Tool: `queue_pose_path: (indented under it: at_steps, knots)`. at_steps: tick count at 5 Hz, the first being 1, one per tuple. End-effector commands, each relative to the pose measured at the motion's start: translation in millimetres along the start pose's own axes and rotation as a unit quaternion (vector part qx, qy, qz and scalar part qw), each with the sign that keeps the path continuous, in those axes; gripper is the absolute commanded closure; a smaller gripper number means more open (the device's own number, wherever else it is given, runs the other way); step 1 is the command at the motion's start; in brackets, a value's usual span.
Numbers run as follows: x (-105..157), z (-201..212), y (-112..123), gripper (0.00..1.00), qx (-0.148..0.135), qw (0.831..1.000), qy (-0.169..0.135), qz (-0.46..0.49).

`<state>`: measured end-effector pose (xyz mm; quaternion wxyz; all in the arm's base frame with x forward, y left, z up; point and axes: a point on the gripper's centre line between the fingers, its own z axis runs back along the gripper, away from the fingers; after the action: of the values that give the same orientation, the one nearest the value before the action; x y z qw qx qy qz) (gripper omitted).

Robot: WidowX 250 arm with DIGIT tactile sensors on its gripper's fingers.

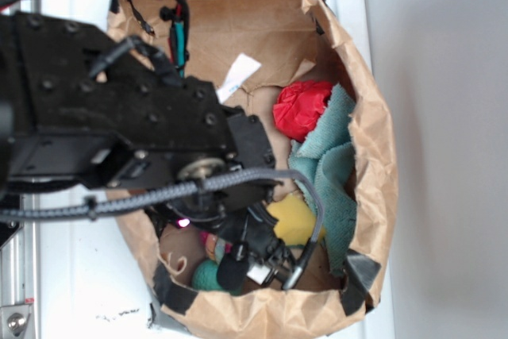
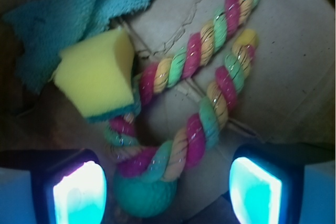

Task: Grab the green ball.

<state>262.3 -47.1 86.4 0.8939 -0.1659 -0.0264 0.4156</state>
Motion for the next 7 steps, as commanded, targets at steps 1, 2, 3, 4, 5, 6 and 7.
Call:
queue_pose_path:
  at_steps: [1, 2, 3, 4, 5, 6, 7]
  knots:
    - [-0.1, -3.0, -4.4, 0.00, -0.001, 1.000, -0.011, 0.005]
    - [-7.5, -5.1, 1.4, 0.00, 0.003, 1.000, -0.003, -0.010]
    - [-16.0, -3.8, 4.1, 0.00, 0.004, 1.000, 0.011, -0.022]
    - [-24.9, -1.1, 5.7, 0.00, 0.007, 0.999, 0.029, -0.027]
    - [-33.9, 1.3, 4.9, 0.00, 0.008, 0.999, 0.046, -0.024]
    - [-31.4, -6.3, -2.1, 0.00, -0.006, 0.998, 0.055, -0.017]
    - [-27.9, -20.5, -4.5, 0.00, -0.015, 0.998, 0.058, -0.023]
